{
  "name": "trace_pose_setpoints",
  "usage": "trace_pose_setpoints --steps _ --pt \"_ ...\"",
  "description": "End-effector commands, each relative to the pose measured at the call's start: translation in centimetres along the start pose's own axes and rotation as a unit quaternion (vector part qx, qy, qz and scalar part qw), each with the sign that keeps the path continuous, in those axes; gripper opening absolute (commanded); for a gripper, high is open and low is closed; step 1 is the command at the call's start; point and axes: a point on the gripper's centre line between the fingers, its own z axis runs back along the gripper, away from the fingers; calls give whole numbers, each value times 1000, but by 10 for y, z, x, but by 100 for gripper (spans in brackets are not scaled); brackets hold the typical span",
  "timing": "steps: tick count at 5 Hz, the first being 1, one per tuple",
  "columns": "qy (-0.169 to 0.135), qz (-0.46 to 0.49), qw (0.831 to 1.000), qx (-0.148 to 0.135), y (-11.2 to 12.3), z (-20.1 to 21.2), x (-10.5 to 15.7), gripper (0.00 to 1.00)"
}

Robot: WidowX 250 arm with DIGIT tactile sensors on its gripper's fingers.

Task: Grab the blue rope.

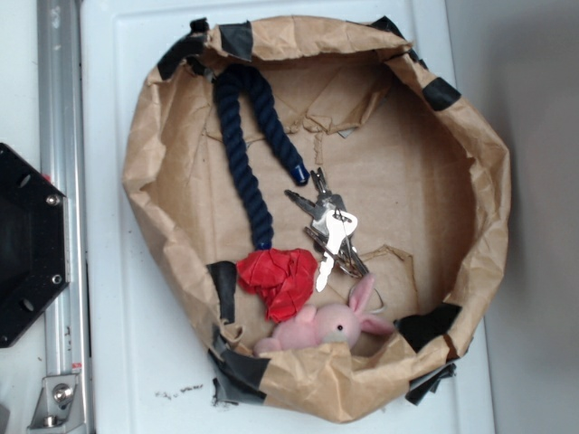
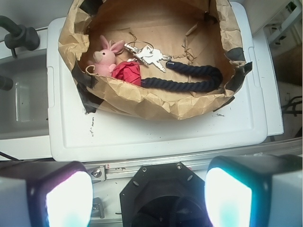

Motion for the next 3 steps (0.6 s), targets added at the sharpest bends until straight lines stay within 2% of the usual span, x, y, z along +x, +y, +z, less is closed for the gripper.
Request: trace_pose_setpoints --steps 1,2,3 --pt "14 142 989 28 46 -74 89 100" --pt "3 169 984 56 55 -119 111 100" --pt "34 117 990 65 42 -164 110 100"
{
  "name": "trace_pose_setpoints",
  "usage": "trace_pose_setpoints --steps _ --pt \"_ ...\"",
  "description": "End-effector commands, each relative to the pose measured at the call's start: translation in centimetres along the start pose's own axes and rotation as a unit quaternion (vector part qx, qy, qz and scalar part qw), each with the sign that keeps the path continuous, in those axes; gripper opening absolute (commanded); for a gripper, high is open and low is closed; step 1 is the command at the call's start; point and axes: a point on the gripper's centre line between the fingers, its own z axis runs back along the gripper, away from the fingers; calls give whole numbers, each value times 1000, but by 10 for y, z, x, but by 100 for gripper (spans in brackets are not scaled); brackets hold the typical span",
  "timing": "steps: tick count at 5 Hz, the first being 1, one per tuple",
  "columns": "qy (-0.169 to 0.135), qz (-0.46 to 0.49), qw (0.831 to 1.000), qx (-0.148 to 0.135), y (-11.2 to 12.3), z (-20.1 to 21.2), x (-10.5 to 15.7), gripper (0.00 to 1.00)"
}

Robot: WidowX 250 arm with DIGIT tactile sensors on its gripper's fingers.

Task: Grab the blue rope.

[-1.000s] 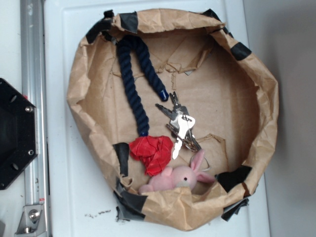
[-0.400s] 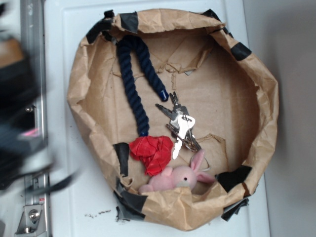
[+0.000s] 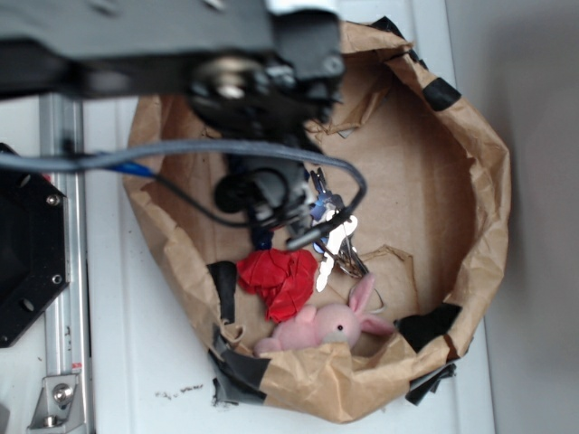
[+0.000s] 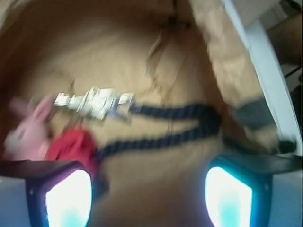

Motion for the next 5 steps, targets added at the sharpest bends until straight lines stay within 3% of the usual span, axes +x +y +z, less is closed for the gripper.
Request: trace_pose_setpoints --steps 1,2,3,4,5 --pt "14 -89 996 28 -8 -52 -6 100" --pt "34 -36 999 23 20 -62 0 100" --pt "47 -46 998 7 48 -75 12 100" --pt "60 -76 995 21 63 -86 25 100" --pt "61 -124 990 25 63 -89 27 100"
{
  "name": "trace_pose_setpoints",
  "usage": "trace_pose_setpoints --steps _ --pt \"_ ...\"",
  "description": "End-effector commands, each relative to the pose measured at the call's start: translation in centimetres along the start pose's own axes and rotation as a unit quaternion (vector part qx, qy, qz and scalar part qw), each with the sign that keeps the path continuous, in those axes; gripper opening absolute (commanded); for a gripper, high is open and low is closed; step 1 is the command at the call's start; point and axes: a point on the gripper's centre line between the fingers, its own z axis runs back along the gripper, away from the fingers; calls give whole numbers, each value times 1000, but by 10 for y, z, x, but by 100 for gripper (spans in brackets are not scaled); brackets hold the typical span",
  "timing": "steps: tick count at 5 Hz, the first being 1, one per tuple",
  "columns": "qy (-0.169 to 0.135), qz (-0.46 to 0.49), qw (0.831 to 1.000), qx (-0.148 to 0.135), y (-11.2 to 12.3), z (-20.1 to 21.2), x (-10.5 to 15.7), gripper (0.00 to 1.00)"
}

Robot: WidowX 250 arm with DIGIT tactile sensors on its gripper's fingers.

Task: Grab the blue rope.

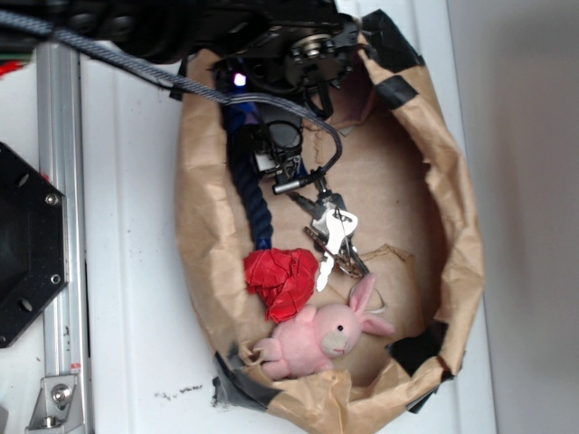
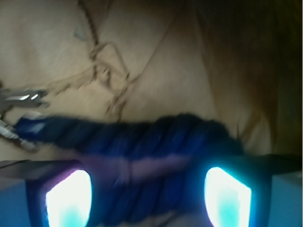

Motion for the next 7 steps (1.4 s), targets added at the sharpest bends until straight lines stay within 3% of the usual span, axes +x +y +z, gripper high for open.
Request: trace_pose_setpoints --steps 1,2,3,4,5,6,7 --pt "-40 -103 993 27 12 11 7 100" --pt "-58 -202 976 49 -3 18 11 100" --pt "-71 -241 967 50 -12 23 13 100" --pt "-67 -237 968 47 -14 22 15 100" --pt "-73 -266 959 63 -15 23 24 100" --pt "-86 -324 939 82 -20 11 37 100" --pt "-89 -323 938 91 -23 3 43 100"
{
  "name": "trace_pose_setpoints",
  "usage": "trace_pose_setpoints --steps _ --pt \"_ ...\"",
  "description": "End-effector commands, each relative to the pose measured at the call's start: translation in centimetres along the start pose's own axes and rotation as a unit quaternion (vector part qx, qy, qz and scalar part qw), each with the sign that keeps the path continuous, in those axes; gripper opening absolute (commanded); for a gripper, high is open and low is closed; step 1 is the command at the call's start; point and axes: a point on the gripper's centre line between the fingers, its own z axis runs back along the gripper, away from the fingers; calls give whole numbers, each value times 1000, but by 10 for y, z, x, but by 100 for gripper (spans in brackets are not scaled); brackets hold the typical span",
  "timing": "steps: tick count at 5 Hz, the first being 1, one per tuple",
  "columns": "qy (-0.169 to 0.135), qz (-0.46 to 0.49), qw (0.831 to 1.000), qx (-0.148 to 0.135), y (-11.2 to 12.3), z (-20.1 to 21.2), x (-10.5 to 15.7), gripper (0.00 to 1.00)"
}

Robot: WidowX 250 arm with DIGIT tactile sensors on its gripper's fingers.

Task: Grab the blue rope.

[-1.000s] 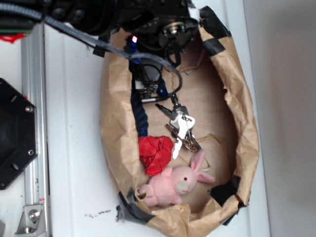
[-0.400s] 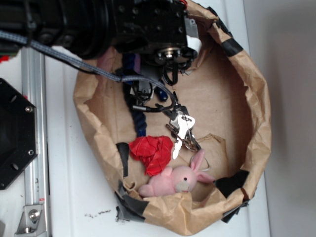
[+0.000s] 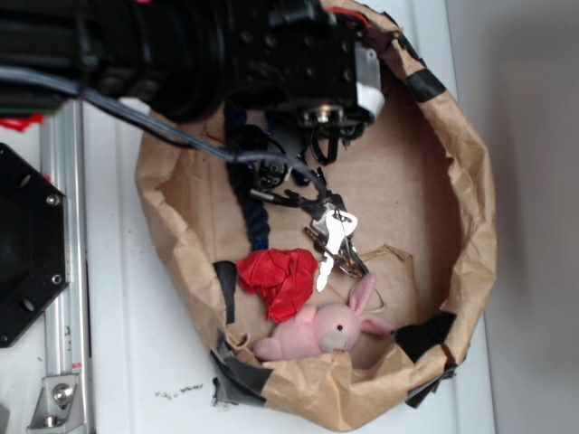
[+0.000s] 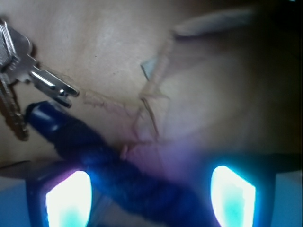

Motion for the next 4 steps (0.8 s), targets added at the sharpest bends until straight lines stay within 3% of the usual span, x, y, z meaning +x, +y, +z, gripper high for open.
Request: trace_pose_setpoints --steps 1,2,4 --pt "-22 -3 999 26 7 0 18 88" --pt "-33 15 999 10 9 -4 16 0" --pt "-47 23 999 -2 11 -4 13 0"
